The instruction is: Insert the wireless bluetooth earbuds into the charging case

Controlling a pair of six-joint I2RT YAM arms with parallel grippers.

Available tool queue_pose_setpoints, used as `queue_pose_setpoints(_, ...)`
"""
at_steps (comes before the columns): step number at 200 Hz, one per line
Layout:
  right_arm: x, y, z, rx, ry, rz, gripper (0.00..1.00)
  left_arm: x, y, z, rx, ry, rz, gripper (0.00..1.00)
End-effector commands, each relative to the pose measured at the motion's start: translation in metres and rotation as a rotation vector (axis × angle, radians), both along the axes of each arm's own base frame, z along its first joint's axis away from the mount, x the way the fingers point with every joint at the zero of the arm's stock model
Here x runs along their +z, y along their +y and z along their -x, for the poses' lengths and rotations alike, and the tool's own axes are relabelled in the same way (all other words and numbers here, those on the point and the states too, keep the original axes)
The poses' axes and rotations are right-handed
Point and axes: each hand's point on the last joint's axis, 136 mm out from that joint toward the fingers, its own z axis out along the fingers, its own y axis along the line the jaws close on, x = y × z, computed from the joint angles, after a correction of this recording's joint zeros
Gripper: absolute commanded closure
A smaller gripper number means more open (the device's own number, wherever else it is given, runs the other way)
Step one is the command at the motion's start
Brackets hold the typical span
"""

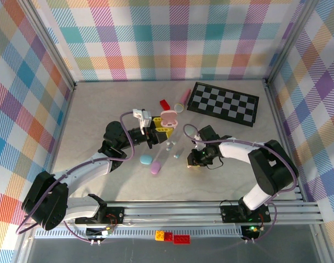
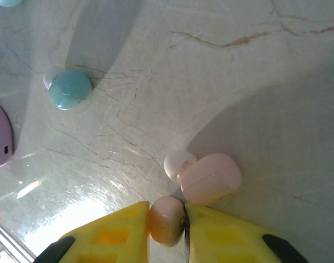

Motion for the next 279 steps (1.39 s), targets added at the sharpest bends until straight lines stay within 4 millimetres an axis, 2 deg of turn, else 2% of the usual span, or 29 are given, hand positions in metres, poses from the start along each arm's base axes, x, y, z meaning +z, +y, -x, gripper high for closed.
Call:
queue_pose_setpoints(1, -0.005, -0.014, 0.005, -0.01, 0.012, 0.107, 0.81, -0.001, 0.008, 0.001, 0.026, -0.034, -0.009, 0.66)
queue_pose_setpoints(31, 0.015, -0.023, -0.002, -0.059, -0.051, 0.14, 0.83, -0.008, 0.011, -0.001, 0.053, -0.03, -0.024, 0.66)
queue_pose_setpoints(62, 0.045, -0.035, -0.008, -0.119, -0.119, 0.171, 0.84, -0.016, 0.014, -0.003, 0.077, -0.019, -0.035, 0.66)
queue_pose_setpoints(101, 0.072, -0.067, -0.007, -0.184, -0.118, 0.34, 0.85, -0.028, 0.013, -0.007, 0.085, -0.005, -0.059, 0.66)
queue_pose_setpoints(128, 0.08, -0.084, -0.005, -0.185, -0.093, 0.459, 0.85, -0.033, 0.012, -0.008, 0.086, -0.004, -0.074, 0.66)
queue_pose_setpoints(166, 0.086, -0.092, -0.008, -0.15, -0.075, 0.556, 0.84, -0.038, 0.013, -0.008, 0.087, -0.002, -0.09, 0.66)
queue_pose_setpoints(201, 0.089, -0.1, -0.011, -0.083, -0.082, 0.715, 0.84, -0.043, 0.014, -0.006, 0.089, 0.001, -0.116, 0.66)
queue_pose_setpoints(260, 0.093, -0.099, -0.017, -0.02, -0.109, 0.847, 0.85, -0.049, 0.018, -0.003, 0.096, 0.023, -0.152, 0.66)
queue_pose_setpoints(279, 0.093, -0.095, -0.019, -0.011, -0.117, 0.843, 0.85, -0.051, 0.019, -0.002, 0.098, 0.027, -0.159, 0.66)
